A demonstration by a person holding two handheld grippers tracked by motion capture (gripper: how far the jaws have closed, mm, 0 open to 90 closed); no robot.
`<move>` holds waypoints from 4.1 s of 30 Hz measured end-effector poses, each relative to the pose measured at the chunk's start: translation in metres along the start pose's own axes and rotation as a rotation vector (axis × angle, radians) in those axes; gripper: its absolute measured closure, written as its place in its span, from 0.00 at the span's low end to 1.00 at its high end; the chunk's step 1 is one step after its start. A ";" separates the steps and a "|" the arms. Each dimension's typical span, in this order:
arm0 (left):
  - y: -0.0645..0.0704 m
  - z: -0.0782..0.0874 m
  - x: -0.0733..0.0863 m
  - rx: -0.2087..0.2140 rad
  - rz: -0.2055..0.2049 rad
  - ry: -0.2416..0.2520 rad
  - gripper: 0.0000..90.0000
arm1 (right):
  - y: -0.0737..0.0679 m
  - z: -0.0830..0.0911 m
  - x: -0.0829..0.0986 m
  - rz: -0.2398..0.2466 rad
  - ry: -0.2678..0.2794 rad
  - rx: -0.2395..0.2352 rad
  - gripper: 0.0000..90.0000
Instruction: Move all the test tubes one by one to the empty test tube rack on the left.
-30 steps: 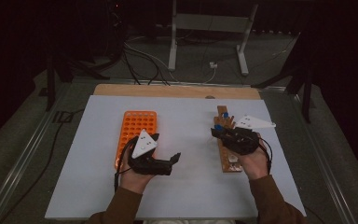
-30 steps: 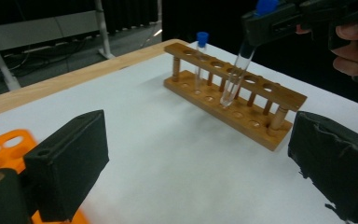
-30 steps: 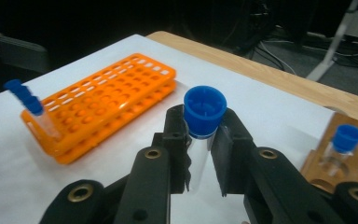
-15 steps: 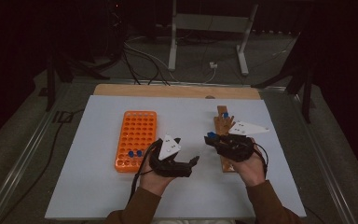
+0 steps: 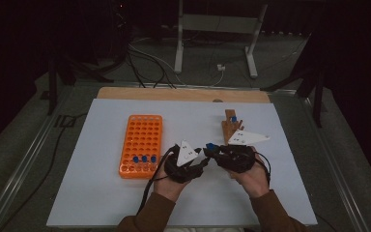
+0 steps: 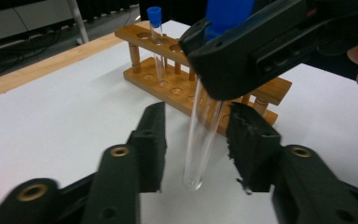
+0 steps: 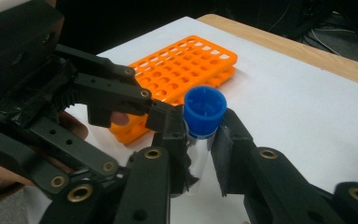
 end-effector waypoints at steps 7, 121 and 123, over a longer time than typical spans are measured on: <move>0.002 -0.001 0.000 0.013 -0.013 0.004 0.84 | -0.004 -0.002 0.001 0.005 -0.009 -0.015 0.85; -0.085 0.165 0.099 -0.213 0.164 0.079 0.87 | 0.083 0.032 0.041 -0.173 0.055 0.267 0.00; -0.085 0.163 0.100 -0.209 0.161 0.075 0.87 | 0.083 0.032 0.041 -0.172 0.054 0.265 0.00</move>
Point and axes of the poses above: each handheld gripper's, and its own axes: z roughly backward along the jaws, x roughly out of its underside, y roughly to its right, the point moved 6 cm from there along -z, roughly forward along the jaws, and after that the axes turned 13 degrees about x, right-handed, at the moved point
